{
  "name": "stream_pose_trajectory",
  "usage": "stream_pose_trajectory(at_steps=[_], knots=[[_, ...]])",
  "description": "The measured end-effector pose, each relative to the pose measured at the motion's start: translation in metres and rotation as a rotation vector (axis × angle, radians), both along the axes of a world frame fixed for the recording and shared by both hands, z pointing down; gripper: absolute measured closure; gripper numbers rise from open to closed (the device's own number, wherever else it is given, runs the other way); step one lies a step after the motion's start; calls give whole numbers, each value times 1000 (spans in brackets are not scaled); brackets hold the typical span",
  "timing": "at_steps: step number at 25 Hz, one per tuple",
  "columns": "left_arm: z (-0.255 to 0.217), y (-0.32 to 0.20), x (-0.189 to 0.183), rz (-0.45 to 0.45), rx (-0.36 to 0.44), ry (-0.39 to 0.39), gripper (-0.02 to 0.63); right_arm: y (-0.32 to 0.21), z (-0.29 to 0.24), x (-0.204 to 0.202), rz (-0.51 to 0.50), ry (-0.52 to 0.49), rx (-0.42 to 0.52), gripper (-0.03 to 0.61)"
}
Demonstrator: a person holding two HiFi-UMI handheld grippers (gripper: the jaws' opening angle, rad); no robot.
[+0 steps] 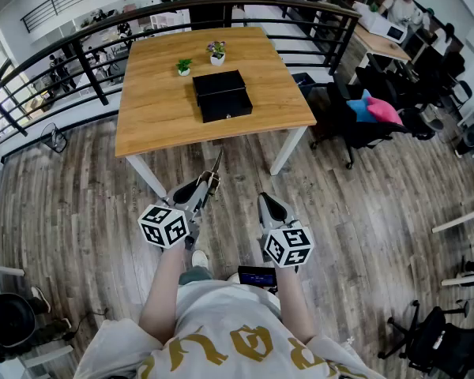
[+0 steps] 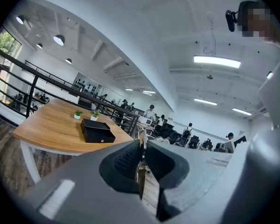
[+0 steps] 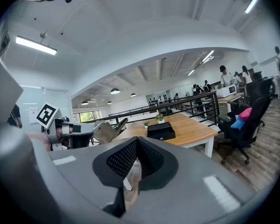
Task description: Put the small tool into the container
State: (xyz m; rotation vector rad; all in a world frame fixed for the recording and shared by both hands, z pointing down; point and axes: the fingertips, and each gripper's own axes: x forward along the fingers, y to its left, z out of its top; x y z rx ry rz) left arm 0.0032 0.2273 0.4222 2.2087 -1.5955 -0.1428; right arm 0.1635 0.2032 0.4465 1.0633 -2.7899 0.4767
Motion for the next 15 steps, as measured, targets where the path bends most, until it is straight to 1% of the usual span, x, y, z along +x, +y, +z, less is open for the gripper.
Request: stream_pose_trajectory(at_steps=[3,7,9,15], knots=[[4,0,2,5,5,4,583,-1,3,2,0,-6,4,555],[11,-2,9,14,-14,-2,582,-5,6,14,31,-13,-9,555],[9,-3,15,31,-9,-3,583,-7,7,18,42,-15,-14,555],[10,-23,17,55,-8,-2,583,-20,11,22,71,14,-34,554]])
